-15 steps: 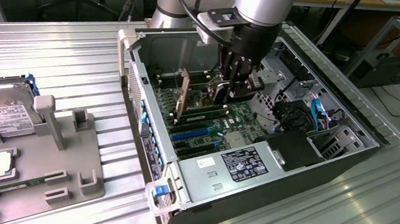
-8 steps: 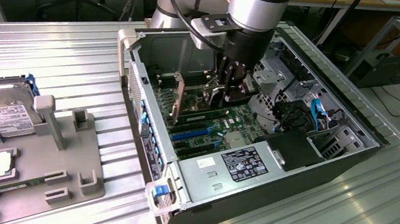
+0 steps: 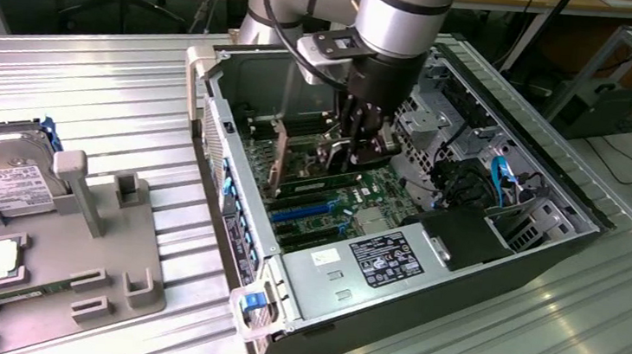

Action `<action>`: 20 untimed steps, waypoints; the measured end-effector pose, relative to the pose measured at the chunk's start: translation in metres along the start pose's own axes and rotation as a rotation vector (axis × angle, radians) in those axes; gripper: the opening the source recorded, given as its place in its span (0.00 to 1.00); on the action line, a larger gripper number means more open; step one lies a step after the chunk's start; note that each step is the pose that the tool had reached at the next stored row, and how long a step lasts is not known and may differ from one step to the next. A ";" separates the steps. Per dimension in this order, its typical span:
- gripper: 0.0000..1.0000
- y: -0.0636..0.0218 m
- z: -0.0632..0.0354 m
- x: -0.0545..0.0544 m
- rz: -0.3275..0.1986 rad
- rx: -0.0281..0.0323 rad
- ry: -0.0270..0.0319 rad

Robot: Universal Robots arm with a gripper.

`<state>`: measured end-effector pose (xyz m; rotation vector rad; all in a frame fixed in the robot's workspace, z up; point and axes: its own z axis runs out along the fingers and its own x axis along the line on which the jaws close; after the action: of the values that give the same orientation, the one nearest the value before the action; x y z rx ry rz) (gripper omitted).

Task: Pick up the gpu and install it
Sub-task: 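Insert the gpu into the slot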

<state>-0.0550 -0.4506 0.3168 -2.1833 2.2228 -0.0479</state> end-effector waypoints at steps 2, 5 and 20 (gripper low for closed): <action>0.28 0.0028 0.0017 0.000 0.003 0.0000 -0.0006; 0.28 0.0080 0.0034 0.000 0.005 -0.0001 -0.0068; 0.28 0.0142 0.0303 0.000 0.005 -0.0002 -0.0057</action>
<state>-0.0680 -0.4501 0.2859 -2.1756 2.2249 -0.0413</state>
